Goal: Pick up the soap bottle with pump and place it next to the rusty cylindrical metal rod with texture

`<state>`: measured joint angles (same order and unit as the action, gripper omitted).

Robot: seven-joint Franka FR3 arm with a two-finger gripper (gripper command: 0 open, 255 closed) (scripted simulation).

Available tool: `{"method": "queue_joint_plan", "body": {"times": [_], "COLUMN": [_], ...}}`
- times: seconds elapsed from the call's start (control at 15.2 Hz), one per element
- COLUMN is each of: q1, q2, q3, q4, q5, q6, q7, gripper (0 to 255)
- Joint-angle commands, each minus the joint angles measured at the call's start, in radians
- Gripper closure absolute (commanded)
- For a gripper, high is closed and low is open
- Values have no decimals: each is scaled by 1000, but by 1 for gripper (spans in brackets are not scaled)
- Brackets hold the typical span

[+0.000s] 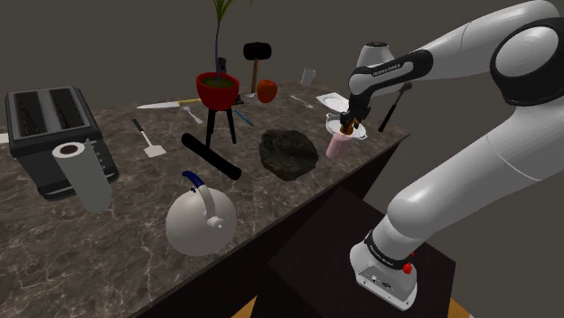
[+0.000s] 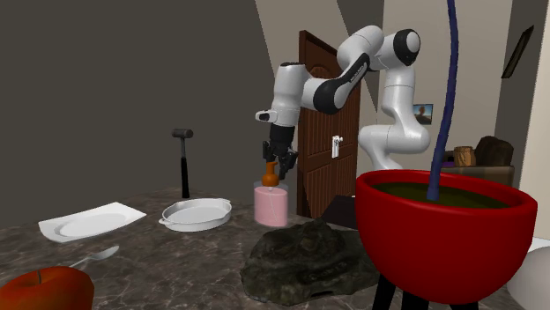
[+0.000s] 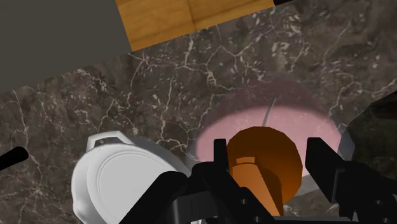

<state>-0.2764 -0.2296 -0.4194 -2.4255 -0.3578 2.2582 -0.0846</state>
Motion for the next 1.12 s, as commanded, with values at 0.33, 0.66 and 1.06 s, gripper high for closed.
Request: {"method": "queue_joint_plan", "body": {"times": [0.33,0.66,1.06], "q1": [2,3,6], "q2": [-29,-60,-89], "q3": [8,18,30], "q4": [29,70,126], "q5": [3,8,15], "q6": [-59,-131,-216], "q7": [-6,-16,-28], "gripper": [255,255,255]}}
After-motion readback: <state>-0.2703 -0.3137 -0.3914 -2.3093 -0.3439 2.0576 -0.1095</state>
